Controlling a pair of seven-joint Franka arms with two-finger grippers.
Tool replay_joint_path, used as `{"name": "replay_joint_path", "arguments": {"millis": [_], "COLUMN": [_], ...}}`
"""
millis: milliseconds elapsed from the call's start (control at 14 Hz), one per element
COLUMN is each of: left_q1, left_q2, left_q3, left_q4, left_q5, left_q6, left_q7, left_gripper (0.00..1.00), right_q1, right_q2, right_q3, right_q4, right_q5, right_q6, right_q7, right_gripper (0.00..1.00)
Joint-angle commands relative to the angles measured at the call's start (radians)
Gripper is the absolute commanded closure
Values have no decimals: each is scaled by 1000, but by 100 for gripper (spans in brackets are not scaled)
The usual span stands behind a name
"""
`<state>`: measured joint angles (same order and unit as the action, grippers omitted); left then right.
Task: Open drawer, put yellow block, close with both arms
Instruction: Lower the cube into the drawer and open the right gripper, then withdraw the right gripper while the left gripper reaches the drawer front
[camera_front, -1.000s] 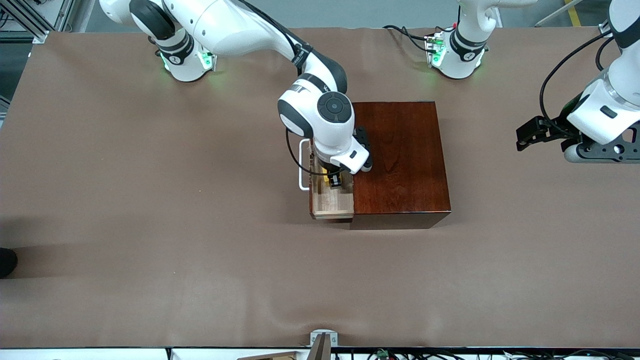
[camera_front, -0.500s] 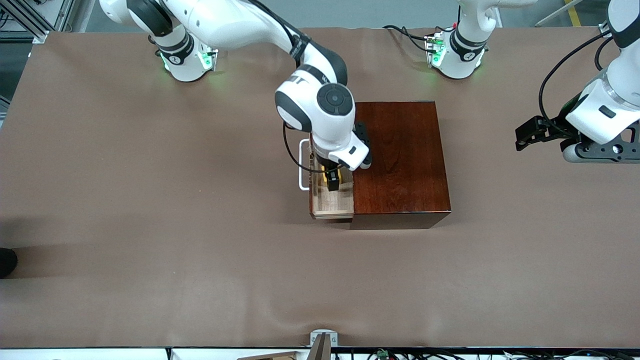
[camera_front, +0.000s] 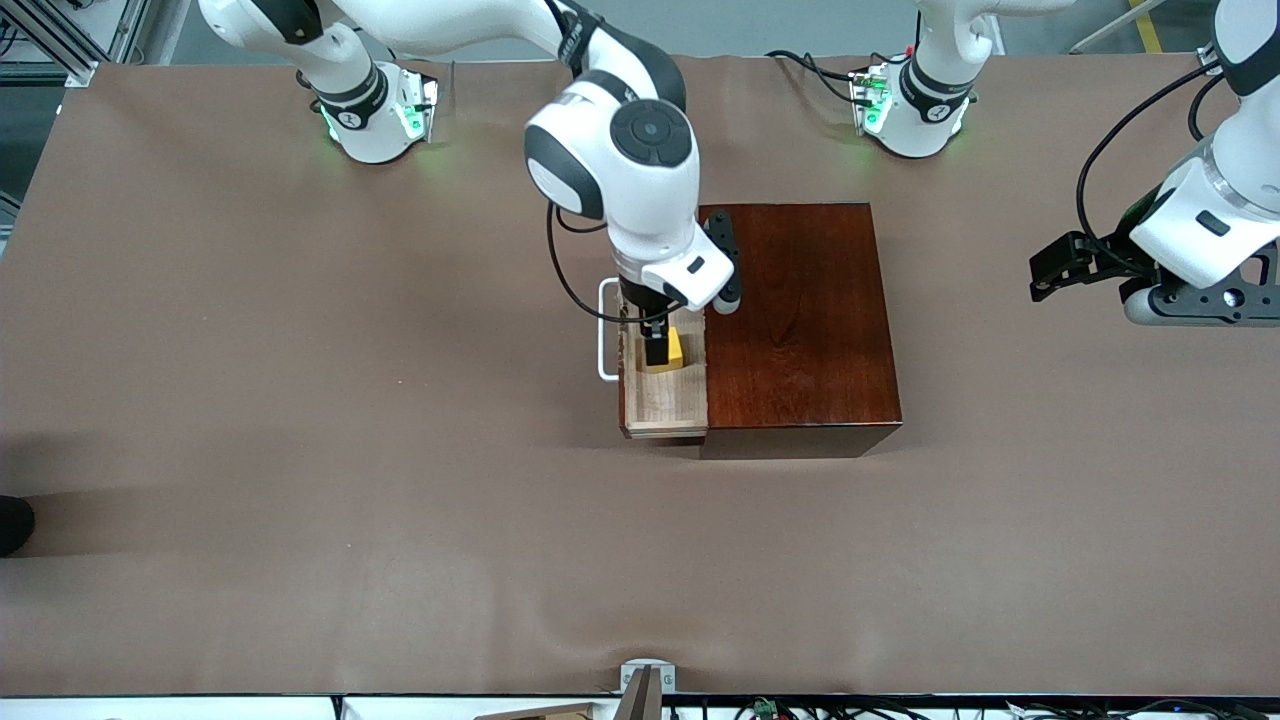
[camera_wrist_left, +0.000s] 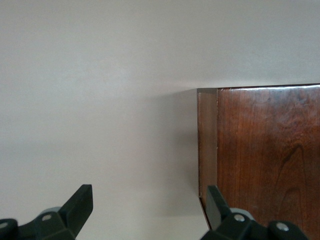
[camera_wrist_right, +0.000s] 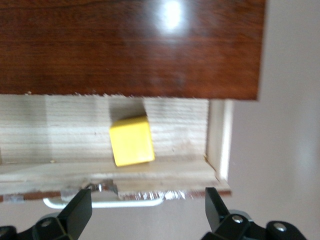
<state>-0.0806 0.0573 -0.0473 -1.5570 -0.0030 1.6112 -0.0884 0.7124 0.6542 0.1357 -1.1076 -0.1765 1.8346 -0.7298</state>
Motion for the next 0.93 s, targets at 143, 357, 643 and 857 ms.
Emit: {"name": "replay_joint_path", "arguments": {"millis": [143,357,643,857], "left_q1": [-1,-1,-2,-2], "left_q2": [-10,-14,-16,-16], "left_q3": [0,-2,-28,-69], "left_q4": [-6,-5,3,12], "left_q5": [-22,-22,-20,-18], "left_q6": [6,1,-7,-7], "left_q7": [3,6,3,1], "left_gripper": [0,0,0,0], "right_q1": [-66,-135,-296,-385], "right_q2": [-51,-94,-162,-185], "right_q3": [-33,-36,-33,-31], "right_q4": [-26,-73,-121,-123], "right_q5": [-12,-12,-1,-1], "right_q6": [-38,-43,-84,-118], "right_q7": [130,158,161,203], "right_gripper": [0,0,0,0]}}
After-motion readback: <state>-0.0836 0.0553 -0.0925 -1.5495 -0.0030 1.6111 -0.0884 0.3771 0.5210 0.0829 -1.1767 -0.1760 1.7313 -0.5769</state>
